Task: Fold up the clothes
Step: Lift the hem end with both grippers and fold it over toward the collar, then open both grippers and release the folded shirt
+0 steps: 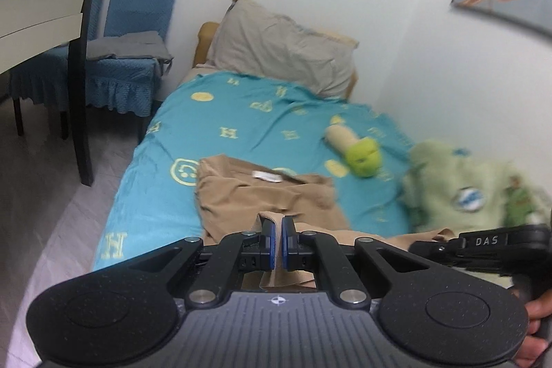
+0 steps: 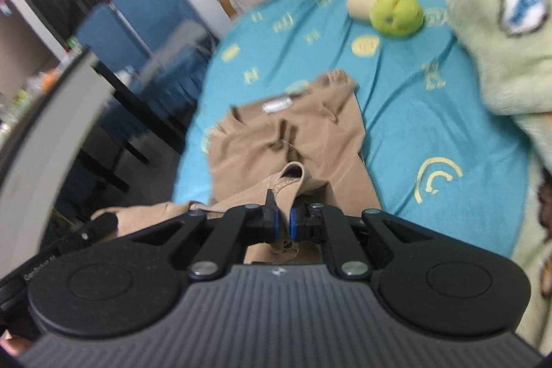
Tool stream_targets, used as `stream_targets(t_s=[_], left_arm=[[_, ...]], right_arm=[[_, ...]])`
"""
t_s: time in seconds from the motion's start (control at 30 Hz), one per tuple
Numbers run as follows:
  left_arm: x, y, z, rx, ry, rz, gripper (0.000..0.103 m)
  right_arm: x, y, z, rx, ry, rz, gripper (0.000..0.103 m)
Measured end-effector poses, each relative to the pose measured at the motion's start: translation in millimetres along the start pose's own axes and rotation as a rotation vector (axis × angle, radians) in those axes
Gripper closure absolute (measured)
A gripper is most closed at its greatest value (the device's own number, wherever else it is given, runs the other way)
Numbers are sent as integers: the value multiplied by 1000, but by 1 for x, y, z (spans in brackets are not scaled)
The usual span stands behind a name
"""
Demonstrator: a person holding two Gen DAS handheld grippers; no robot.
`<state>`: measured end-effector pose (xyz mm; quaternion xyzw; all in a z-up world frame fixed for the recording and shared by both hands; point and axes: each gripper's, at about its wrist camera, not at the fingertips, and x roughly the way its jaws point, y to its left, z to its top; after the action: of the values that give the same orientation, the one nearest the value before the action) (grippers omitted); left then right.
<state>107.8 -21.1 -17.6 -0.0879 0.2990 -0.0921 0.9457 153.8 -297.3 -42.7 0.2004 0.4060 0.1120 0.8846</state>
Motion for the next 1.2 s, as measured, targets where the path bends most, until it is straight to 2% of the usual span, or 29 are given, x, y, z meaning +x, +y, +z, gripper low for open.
stream_targets(t_s=[0.13,0.2,0.37,0.47,0.6,0.67,0.83,0.87,0.93,0.97,1.0,1.03,1.07,1.1,1.13,1.2], left_arm=[[62,6,-15,97,16,32,98],[92,15,-25,103,38,38,98],[148,43,-47,56,152,51,97],[161,47,-52,46,180,46,96],[157,43,-52,84,184,58,93],[147,39,-49,90,179,62,85],[94,22,-40,104,95,77,45],[81,19,-39,107,75,83,41],[56,14,-39,104,39,91,27],[44,11,-39,107,22,96,24],[32,8,-39,112,6,101,19],[21,3,-39,117,-9,107,15],[11,1,-42,119,-21,105,13],[1,-2,-44,121,-33,102,7],[-9,-4,-47,124,-45,99,0],[-28,-9,-52,128,-70,93,0]], right_arm=[[52,-7,3,-36,76,-53,93],[79,-11,4,-54,114,-79,93],[144,-20,7,-100,208,-145,91],[158,-16,5,-134,220,-173,91],[152,-19,8,-83,219,-170,91],[144,-18,8,-74,207,-175,91],[105,-5,7,-75,119,-167,90],[93,-2,6,-68,92,-154,90],[67,3,1,-66,32,-132,82],[54,6,-4,-79,-6,-137,78],[42,8,-8,-91,-44,-142,66],[30,11,-12,-113,-80,-155,48],[19,13,-15,-138,-116,-161,36],[8,14,-18,-157,-150,-151,11],[-2,14,-20,-164,-179,-136,0],[-20,13,-26,-152,-218,-110,0]])
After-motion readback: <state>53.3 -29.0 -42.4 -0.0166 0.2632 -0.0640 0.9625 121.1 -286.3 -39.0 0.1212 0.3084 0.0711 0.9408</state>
